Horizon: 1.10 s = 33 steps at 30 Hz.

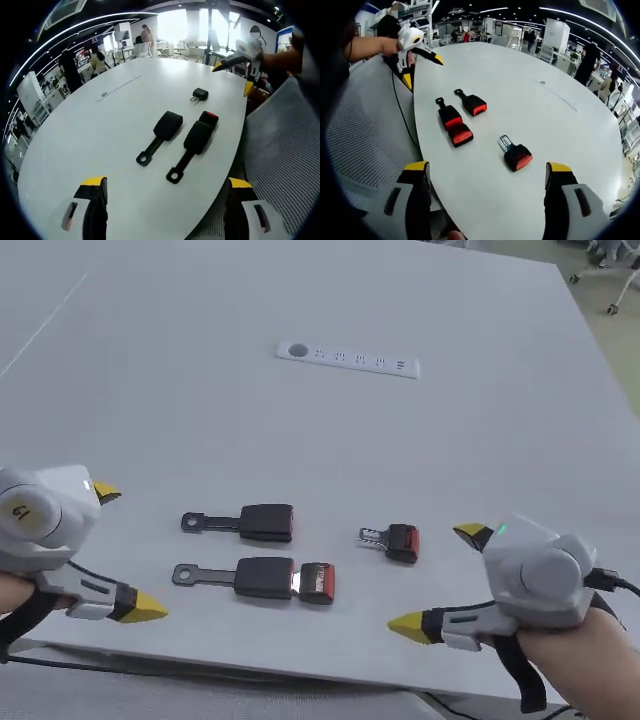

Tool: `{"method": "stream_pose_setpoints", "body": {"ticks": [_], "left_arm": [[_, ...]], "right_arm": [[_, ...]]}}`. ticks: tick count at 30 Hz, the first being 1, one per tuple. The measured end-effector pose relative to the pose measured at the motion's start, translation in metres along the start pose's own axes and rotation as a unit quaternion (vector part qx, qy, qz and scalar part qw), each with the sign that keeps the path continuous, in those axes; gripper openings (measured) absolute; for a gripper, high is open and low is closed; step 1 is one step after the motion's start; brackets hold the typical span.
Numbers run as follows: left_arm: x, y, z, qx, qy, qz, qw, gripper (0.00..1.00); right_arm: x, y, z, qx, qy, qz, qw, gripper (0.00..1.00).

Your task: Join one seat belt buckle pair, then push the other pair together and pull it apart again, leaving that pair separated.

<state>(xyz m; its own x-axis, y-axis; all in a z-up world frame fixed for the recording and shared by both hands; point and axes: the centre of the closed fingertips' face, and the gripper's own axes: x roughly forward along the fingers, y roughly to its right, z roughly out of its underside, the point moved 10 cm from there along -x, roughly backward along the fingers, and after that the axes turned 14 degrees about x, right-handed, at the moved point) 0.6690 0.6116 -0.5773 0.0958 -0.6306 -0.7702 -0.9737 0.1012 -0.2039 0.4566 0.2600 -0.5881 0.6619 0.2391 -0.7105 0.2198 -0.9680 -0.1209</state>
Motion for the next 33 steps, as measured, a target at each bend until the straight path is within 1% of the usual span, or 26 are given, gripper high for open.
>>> {"method": "stream_pose_setpoints", "body": {"ticks": [2, 4, 7, 10, 14, 19, 22, 23, 24, 26, 28, 30, 33], "left_arm": [[-0.002, 0.002, 0.002, -0.002, 0.000, 0.002, 1.0000, 1.00], [-0.004, 0.002, 0.004, -0.001, 0.000, -0.004, 1.0000, 1.00], [-0.007, 0.004, 0.006, -0.011, 0.005, -0.007, 0.9999, 1.00], [-0.010, 0.004, 0.008, -0.024, 0.009, -0.015, 0.9995, 1.00], [-0.012, 0.001, 0.007, -0.034, 0.016, -0.024, 0.9990, 1.00], [-0.014, 0.000, 0.006, -0.042, 0.024, -0.030, 0.9984, 1.00], [-0.014, 0.001, 0.006, -0.043, 0.027, -0.027, 0.9984, 1.00], [-0.013, 0.002, 0.005, -0.039, 0.033, -0.026, 0.9984, 1.00], [-0.013, 0.003, 0.003, -0.021, 0.049, -0.023, 0.9983, 1.00], [-0.012, 0.005, 0.002, -0.016, 0.050, -0.022, 0.9984, 1.00], [-0.012, 0.006, 0.002, -0.021, 0.051, -0.018, 0.9983, 1.00], [-0.012, 0.005, 0.004, -0.027, 0.046, -0.019, 0.9984, 1.00], [-0.012, 0.004, 0.005, -0.035, 0.044, -0.020, 0.9982, 1.00]], "right_arm": [[-0.001, -0.001, 0.003, 0.002, 0.001, 0.002, 1.0000, 0.99], [-0.003, -0.001, 0.005, 0.011, 0.005, 0.004, 0.9999, 1.00], [-0.005, -0.001, 0.010, 0.021, 0.006, 0.009, 0.9997, 1.00], [-0.006, -0.002, 0.011, 0.029, 0.007, 0.009, 0.9995, 0.99], [-0.006, -0.004, 0.012, 0.021, 0.004, 0.011, 0.9997, 0.99], [-0.007, -0.003, 0.011, 0.028, 0.010, 0.015, 0.9995, 0.99], [-0.008, 0.000, 0.013, 0.041, 0.013, 0.014, 0.9990, 0.99], [-0.008, 0.000, 0.014, 0.047, 0.015, 0.012, 0.9987, 0.99], [-0.007, 0.000, 0.016, 0.058, 0.016, 0.008, 0.9981, 0.99], [-0.006, 0.000, 0.019, 0.061, 0.013, 0.006, 0.9980, 0.99], [-0.006, -0.001, 0.021, 0.065, 0.012, 0.006, 0.9978, 0.99], [-0.006, -0.002, 0.022, 0.069, 0.012, 0.002, 0.9976, 0.99], [-0.006, -0.003, 0.021, 0.067, 0.016, 0.001, 0.9976, 0.99]]}}
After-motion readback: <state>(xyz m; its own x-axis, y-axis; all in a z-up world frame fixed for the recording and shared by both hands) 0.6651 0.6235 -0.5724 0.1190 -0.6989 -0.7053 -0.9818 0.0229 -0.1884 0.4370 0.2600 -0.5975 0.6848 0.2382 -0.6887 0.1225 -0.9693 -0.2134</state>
